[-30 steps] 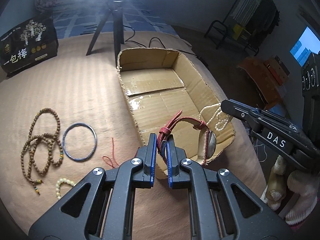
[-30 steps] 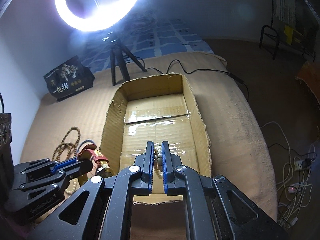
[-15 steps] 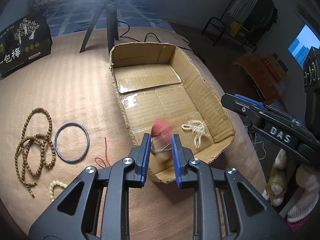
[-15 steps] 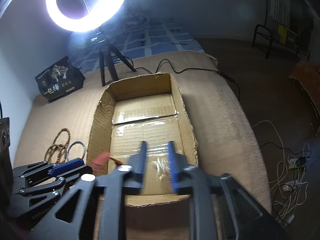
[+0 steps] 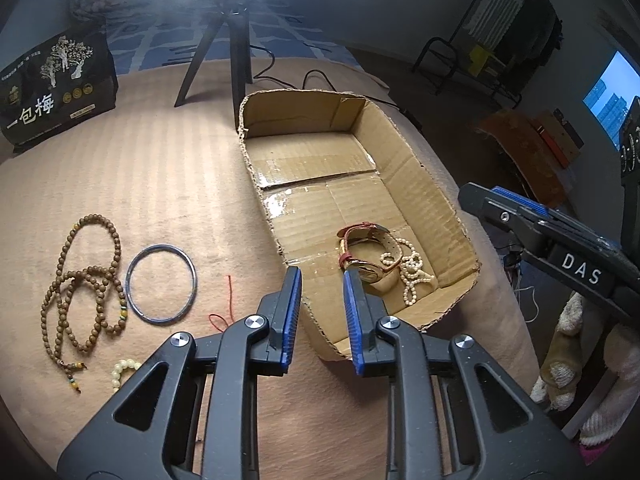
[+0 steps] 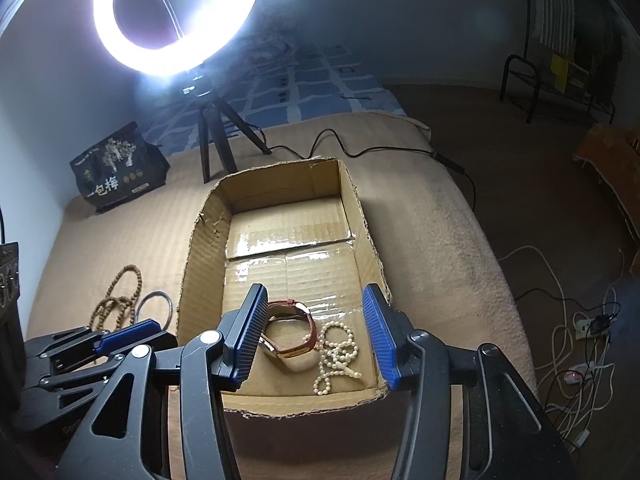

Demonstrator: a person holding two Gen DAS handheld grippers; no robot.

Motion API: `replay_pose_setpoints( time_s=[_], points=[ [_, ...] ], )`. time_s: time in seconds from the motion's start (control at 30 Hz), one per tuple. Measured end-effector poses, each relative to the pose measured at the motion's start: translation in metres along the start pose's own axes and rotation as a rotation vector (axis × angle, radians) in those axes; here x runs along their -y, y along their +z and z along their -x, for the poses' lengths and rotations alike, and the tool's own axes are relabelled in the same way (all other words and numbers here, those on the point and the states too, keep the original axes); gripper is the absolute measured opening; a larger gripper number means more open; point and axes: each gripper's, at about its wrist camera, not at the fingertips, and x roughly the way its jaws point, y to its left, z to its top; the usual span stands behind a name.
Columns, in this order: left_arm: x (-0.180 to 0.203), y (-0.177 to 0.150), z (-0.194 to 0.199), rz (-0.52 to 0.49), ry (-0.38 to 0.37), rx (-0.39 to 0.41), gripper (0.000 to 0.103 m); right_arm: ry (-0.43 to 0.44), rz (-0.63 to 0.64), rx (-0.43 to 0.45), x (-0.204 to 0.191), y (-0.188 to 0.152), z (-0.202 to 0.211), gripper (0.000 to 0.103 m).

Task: Organize jewelry
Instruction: 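Open both grippers to drop the watch and pearls into the box, then move left tool to the wooden bead strand while right tool approaches the blue bangle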

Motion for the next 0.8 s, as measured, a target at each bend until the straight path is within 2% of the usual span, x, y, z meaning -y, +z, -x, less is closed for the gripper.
replay_pose_setpoints(
  time_s=[0.17,0.27,0.3,0.33,0.53,0.6,0.8],
  points=[
    [-0.005,-0.002,0.003,0.005,0.022,0.002,0.022,-0.006,-0.002,0.022,-0.003,0.001,0.003,0.059],
    [-0.01,-0.003,0.009,0.019,0.038,0.028,0.049,-0.001,0.006,0.03,-0.008,0.003,0.006,0.064],
    [-0.013,-0.003,0.012,0.024,0.046,0.041,0.055,0.0,0.01,0.032,-0.009,0.003,0.006,0.069],
    [-0.015,-0.003,0.015,0.028,0.053,0.05,0.057,0.0,0.014,0.036,-0.011,0.004,0.007,0.07],
    [-0.035,-0.001,0.026,0.054,0.073,0.053,0.059,0.022,0.022,0.047,-0.023,0.006,0.008,0.074],
    [-0.046,0.0,0.029,0.07,0.079,0.05,0.06,0.03,0.026,0.048,-0.027,0.006,0.009,0.08],
    [-0.081,0.001,0.04,0.116,0.117,0.046,0.06,0.073,0.058,0.051,-0.049,0.007,0.01,0.08]
  ],
)
